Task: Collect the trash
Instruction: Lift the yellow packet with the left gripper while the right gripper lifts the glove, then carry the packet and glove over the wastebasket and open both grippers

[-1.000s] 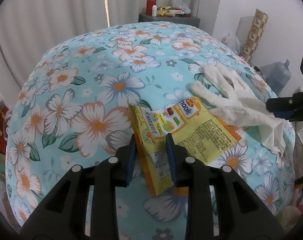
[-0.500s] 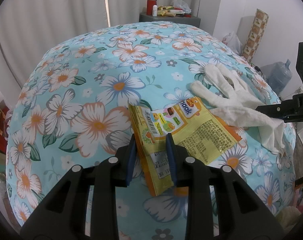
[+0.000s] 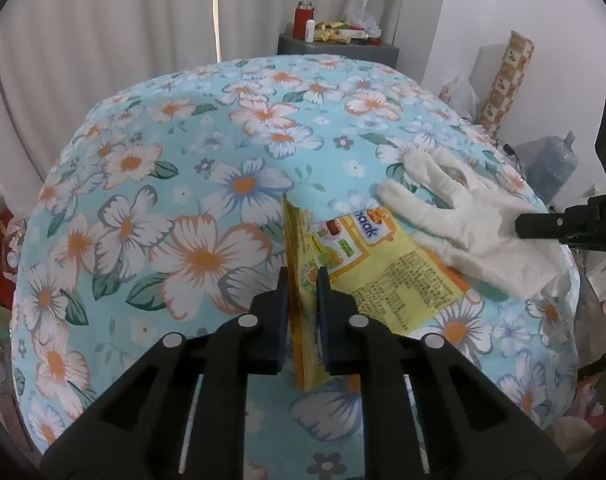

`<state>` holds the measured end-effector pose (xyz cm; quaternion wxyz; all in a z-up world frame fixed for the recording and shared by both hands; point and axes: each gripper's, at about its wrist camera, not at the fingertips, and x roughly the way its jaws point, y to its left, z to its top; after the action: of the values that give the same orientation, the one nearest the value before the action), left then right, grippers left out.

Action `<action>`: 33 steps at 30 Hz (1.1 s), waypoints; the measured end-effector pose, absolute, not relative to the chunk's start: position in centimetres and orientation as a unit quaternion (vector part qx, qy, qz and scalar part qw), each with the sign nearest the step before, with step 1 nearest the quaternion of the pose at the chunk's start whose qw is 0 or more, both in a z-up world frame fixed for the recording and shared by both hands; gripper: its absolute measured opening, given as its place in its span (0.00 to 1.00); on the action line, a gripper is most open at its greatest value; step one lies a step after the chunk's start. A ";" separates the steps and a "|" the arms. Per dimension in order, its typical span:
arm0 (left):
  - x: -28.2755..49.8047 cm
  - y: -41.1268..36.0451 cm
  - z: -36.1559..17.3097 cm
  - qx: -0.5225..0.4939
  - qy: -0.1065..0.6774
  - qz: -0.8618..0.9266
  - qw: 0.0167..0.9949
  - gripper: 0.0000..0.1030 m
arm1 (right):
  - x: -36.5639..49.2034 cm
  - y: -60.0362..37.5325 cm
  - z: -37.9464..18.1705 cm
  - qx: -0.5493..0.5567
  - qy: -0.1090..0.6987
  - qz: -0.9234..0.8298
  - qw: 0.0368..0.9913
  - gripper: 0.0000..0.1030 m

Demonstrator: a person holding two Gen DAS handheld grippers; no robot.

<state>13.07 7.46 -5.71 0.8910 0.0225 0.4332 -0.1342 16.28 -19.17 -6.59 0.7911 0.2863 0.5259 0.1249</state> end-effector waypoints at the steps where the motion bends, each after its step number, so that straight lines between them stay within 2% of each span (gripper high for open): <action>1: 13.0 7.5 -5.5 0.023 0.430 -0.136 0.892 0.10 | 16.0 -19.3 -6.2 0.287 0.522 0.126 0.794 0.05; 15: 12.3 4.7 2.5 0.027 0.354 -0.201 0.913 0.09 | 11.5 -23.8 -0.6 0.337 0.426 0.119 0.831 0.04; 22: 12.6 -0.6 5.3 0.053 0.329 -0.252 0.909 0.09 | 7.8 -28.2 1.3 0.366 0.374 0.086 0.847 0.04; 33: 11.7 -13.9 8.6 0.119 0.288 -0.352 0.883 0.09 | 2.4 -37.6 1.5 0.422 0.304 0.016 0.854 0.04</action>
<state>11.67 -13.86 8.57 0.8828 0.1186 0.2877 -0.3518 2.38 -37.62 1.49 0.8538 0.4221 0.3042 0.0158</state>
